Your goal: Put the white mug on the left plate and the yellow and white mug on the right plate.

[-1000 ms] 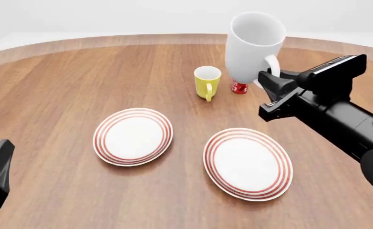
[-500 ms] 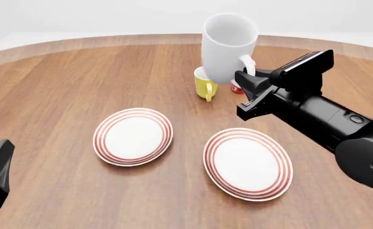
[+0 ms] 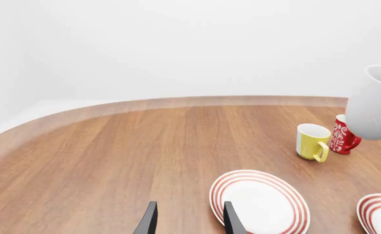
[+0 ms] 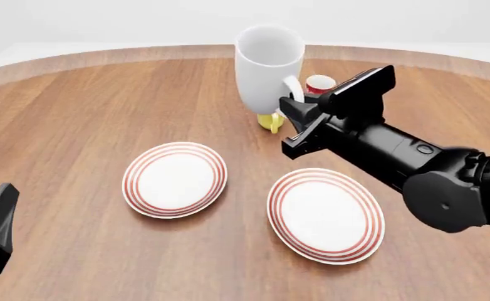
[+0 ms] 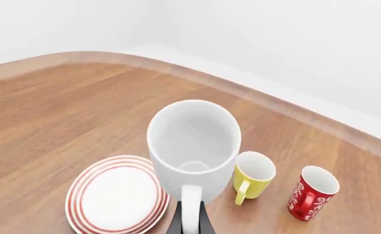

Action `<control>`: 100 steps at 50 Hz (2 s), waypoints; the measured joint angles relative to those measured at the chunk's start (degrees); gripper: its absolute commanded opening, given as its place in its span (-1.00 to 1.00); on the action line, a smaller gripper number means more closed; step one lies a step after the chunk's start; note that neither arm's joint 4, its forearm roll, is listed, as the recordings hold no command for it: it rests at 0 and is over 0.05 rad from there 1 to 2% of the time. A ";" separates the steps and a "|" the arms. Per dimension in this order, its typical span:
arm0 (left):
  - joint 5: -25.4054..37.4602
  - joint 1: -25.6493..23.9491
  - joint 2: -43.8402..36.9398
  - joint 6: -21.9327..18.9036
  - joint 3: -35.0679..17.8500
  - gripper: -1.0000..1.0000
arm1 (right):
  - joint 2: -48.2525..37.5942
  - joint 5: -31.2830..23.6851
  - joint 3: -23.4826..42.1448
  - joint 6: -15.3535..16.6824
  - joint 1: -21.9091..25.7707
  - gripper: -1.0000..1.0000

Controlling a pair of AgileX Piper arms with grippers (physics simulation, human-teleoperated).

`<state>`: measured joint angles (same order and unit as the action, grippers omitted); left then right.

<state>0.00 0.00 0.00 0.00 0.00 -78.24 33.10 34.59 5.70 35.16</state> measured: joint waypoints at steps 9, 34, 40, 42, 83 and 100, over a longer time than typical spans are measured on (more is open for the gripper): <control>0.00 0.00 0.00 0.00 0.00 1.00 | -2.02 0.26 1.25 -0.28 1.37 -1.00; 0.00 0.00 0.00 0.00 0.00 1.00 | -5.86 -0.06 4.49 -0.96 5.43 -1.00; 0.00 0.00 0.00 0.00 0.00 1.00 | -6.74 -0.17 5.19 -1.07 6.37 -1.00; 0.00 0.00 0.00 0.00 0.00 1.00 | -7.05 -0.21 5.42 -1.11 6.69 -1.00; 0.00 0.00 0.00 0.00 0.00 1.00 | -9.79 -1.62 7.95 -1.99 12.03 -1.00; 0.00 0.00 0.00 0.00 0.00 1.00 | -10.28 -2.97 8.65 -3.65 13.68 -1.00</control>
<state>0.00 0.00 0.00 0.00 0.00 -88.51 30.13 43.24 2.05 48.84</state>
